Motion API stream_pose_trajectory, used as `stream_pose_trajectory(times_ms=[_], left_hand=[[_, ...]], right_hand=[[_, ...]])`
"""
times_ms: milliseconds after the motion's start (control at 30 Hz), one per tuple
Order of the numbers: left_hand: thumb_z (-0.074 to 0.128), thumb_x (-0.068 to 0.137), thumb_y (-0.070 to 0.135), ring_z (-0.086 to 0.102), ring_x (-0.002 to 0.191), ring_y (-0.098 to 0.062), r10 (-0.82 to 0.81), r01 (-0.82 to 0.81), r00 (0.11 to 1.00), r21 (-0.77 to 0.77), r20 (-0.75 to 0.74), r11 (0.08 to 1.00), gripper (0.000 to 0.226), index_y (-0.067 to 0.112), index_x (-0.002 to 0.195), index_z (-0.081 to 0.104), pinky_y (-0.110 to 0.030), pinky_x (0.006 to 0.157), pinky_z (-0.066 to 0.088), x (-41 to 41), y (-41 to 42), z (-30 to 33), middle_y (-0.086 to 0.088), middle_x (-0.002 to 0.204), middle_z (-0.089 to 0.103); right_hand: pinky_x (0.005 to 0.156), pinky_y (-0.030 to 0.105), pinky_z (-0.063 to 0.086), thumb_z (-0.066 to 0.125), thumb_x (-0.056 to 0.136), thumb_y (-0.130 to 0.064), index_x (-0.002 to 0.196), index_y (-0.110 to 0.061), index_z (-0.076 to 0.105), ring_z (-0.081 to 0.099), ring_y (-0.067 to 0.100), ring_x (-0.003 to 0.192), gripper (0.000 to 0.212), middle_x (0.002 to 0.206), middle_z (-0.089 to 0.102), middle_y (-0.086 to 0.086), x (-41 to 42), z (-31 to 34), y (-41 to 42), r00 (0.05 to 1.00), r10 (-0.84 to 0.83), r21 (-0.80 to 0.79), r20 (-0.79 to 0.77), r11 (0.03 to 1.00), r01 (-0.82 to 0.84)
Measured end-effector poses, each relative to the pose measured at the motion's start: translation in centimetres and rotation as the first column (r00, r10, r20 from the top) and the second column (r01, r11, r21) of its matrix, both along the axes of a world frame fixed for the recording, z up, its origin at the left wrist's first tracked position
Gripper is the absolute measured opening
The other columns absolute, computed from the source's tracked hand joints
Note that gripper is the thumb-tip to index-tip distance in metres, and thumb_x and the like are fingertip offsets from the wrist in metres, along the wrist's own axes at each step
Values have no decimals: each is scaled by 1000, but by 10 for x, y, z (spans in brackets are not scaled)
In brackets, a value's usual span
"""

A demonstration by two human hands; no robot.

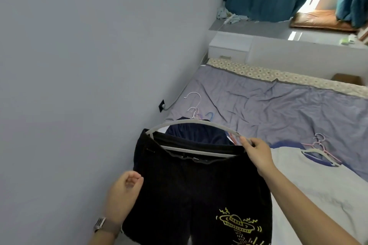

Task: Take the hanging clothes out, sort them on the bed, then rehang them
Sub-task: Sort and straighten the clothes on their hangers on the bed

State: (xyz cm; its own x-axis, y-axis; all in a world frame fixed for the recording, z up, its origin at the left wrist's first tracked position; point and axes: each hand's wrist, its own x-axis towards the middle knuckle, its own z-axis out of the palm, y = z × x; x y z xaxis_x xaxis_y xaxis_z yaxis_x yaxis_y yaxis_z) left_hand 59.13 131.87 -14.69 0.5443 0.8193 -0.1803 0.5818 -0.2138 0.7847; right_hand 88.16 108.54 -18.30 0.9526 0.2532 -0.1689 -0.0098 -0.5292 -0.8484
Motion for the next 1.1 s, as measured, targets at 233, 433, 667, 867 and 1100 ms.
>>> stream_pose_trajectory(times_ms=[233,433,667,867,1100], left_hand=[[68,82,13,63,72,-17,-67,62,985,-36,-159,997,13,21,74,62,-22,65,44,20,32,-39,2,74,67],[65,83,12,58,74,-6,-253,259,945,3,-208,966,20,26,72,56,-11,63,36,76,23,-57,9,75,62],[65,82,13,57,74,-4,-386,395,897,-3,-213,919,20,28,73,55,-10,64,38,141,-36,-63,10,75,61],[64,83,16,57,78,-6,-489,493,849,-36,-201,869,10,24,79,61,-9,65,37,194,-148,-63,7,80,63],[66,83,12,56,71,-7,-499,488,831,-106,-245,866,16,22,92,58,-12,63,41,223,-331,-108,4,75,61]], right_hand=[[109,36,21,67,84,-35,143,-16,33,31,31,135,70,145,36,11,55,-70,48,956,293,-452,16,855,-254],[104,38,38,63,83,-23,139,-26,33,49,28,123,63,126,57,9,13,-119,22,869,467,-433,-162,758,-488],[96,30,40,56,90,-16,135,-12,42,54,28,118,48,128,58,12,10,-136,-84,899,321,-427,-297,798,-426],[98,31,38,53,90,-15,134,-15,42,49,27,118,45,128,55,12,35,-149,-236,925,158,-457,-346,832,-314],[86,21,39,53,89,-13,134,-13,42,52,20,110,46,127,53,8,49,-185,-446,884,30,-447,-467,854,-266]])
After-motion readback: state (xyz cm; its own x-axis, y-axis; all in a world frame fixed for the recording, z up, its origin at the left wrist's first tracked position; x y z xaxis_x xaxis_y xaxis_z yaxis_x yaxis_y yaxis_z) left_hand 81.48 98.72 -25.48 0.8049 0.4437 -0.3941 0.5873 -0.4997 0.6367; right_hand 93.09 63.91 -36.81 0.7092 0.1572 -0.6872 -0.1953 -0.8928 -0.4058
